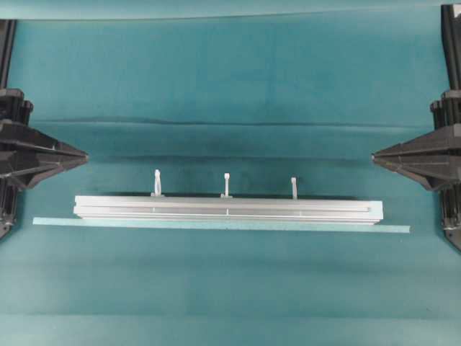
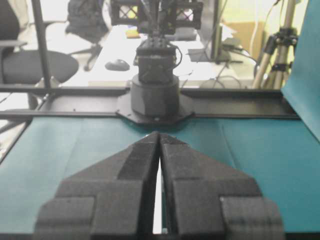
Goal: Lift the large metal rail with both hands.
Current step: 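Move both grippers down toward the two ends of the silver rail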
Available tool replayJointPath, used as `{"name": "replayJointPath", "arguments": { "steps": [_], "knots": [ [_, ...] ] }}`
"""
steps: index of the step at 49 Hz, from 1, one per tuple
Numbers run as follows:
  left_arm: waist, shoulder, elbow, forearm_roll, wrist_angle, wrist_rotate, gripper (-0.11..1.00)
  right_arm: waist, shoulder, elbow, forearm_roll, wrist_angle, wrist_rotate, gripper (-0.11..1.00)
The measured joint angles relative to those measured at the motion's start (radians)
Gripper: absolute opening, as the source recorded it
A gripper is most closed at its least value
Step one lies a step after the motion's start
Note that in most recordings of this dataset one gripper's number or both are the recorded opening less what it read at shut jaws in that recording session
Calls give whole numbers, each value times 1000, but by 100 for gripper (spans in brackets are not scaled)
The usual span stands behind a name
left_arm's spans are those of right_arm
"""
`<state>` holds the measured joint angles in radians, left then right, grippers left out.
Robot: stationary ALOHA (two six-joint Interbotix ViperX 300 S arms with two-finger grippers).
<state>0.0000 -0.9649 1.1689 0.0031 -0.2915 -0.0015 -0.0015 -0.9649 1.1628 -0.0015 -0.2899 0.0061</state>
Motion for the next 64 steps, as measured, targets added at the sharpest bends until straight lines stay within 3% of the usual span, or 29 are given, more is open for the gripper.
{"name": "replayJointPath", "arguments": {
  "steps": [3, 5, 8, 14, 24, 37, 44, 64],
  "knots": [
    [2, 8, -12, 2, 15, -26, 12, 0, 2, 0, 12, 6, 2, 12],
    [2, 15, -26, 5, 40, -54, 7, -5, 3, -3, 32, 25, 8, 6],
    [2, 20, -43, 8, 87, -74, 2, -15, 6, -15, 69, 86, 23, 0],
    [2, 28, -86, 11, 198, -86, -1, -28, 12, -44, 89, 233, 40, 0],
    [2, 80, -186, 11, 420, -81, -1, -40, 15, -106, 91, 445, 51, 0],
    [2, 225, -318, 12, 686, -80, -1, -66, 83, -190, 91, 715, 140, 0],
    [2, 310, -380, 14, 813, -78, -1, -66, 140, -232, 91, 827, 152, 0],
    [-6, 480, -489, 15, 1029, -75, -1, -64, 367, -371, 91, 1104, 153, 0]
  ]
}}
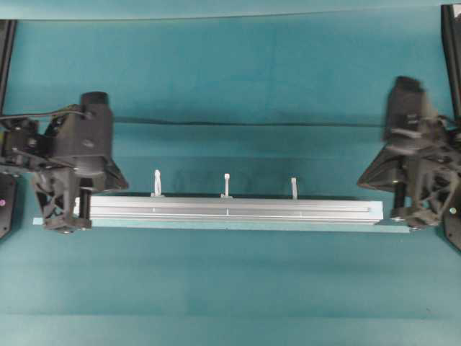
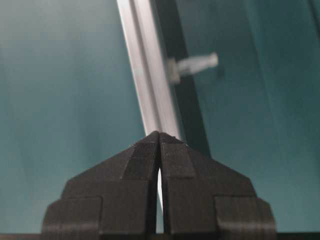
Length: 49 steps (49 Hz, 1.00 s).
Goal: Lift the large metal rail with both hands.
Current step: 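Move both grippers down toward the two ends of the silver rail, then open both grippers and lower them around the rail near each end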
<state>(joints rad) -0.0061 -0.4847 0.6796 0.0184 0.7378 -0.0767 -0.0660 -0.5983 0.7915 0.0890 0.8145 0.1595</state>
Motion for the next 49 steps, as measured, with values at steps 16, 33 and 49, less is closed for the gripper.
{"name": "replayJointPath", "arguments": {
  "steps": [16, 33, 49],
  "knots": [
    [0, 31, -14, 0, 54, 40, -1, 5, 167, -95, -6, 115, -52, 0],
    [-5, 38, -8, 0, 51, 29, -1, 12, 238, -118, -8, 120, -114, 0],
    [-6, 64, 9, 0, 57, -18, 38, 14, 241, -118, -11, 117, -115, 17]
  ]
}}
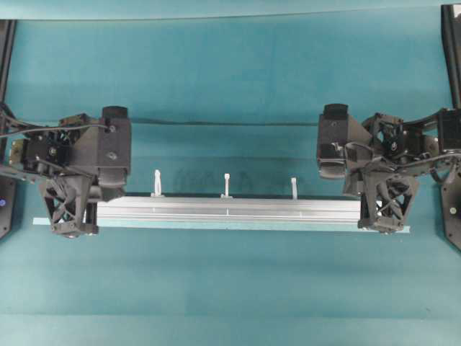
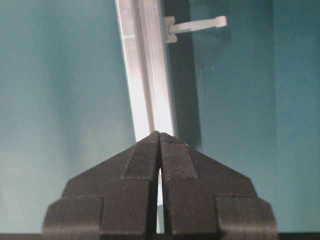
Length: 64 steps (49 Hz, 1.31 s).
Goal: Lift the large metal rail with both hands.
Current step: 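Open both grippers and lower them around the rail near each end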
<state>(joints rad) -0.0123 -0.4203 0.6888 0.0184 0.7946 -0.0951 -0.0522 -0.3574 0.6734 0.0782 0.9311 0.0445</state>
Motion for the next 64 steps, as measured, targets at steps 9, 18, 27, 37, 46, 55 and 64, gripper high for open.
{"name": "replayJointPath", "arguments": {
  "steps": [9, 18, 27, 37, 46, 55, 64],
  "knots": [
    [-14, 11, 3, 0, 3, -11, 90, 5, 3, 3, 0, -2, -2, 67],
    [-18, 34, 5, -2, 2, -12, 97, 26, 25, 5, -31, -21, -3, 97],
    [-20, 67, 5, 0, -20, -6, 98, 46, 57, 6, -38, -46, -2, 97],
    [-20, 112, 25, -2, -49, 0, 98, 48, 87, 12, -38, -67, -2, 97],
    [-20, 147, 55, 0, -109, -8, 98, 48, 115, 21, -38, -103, -2, 97],
    [-20, 196, 104, -2, -201, -11, 98, 54, 146, 51, -38, -181, -2, 97],
    [-20, 241, 123, -2, -245, -3, 98, 67, 183, 78, -38, -238, -2, 97]
  ]
}}
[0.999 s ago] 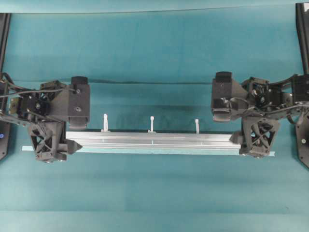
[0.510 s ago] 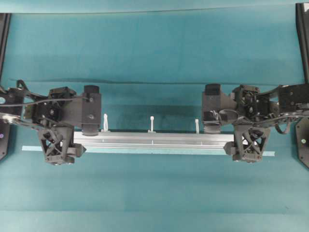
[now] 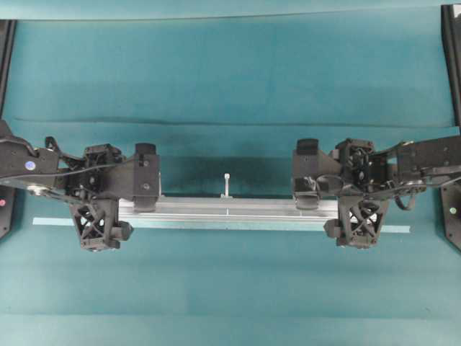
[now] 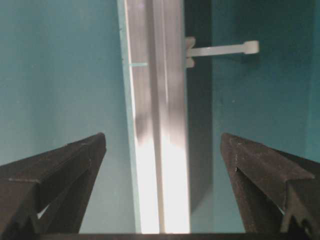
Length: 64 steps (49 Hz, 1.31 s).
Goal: Lift the large metal rail with both hands.
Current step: 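Open both grippers and lower them around the rail near each end, then close both grippers on the rail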
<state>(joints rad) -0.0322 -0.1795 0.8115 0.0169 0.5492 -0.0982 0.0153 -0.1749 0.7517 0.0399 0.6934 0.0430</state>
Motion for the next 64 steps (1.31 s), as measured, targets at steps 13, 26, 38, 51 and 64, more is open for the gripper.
{"name": "replayJointPath", "arguments": {
  "steps": [13, 26, 38, 51, 64],
  "knots": [
    [2, 49, 3, 0, -44, 2, 98, 6, 58, 40, 3, -78, 0, 97],
    [2, 106, 18, 0, -114, 6, 98, 5, 124, 81, 3, -178, 0, 97],
    [2, 120, 21, 2, -135, 8, 98, -6, 146, 84, 2, -204, -2, 97],
    [2, 121, 20, 2, -135, 2, 80, -9, 150, 81, 2, -198, 0, 84],
    [9, 121, 21, 6, -135, 2, 36, -9, 155, 71, 2, -186, 0, 39]
  ]
}}
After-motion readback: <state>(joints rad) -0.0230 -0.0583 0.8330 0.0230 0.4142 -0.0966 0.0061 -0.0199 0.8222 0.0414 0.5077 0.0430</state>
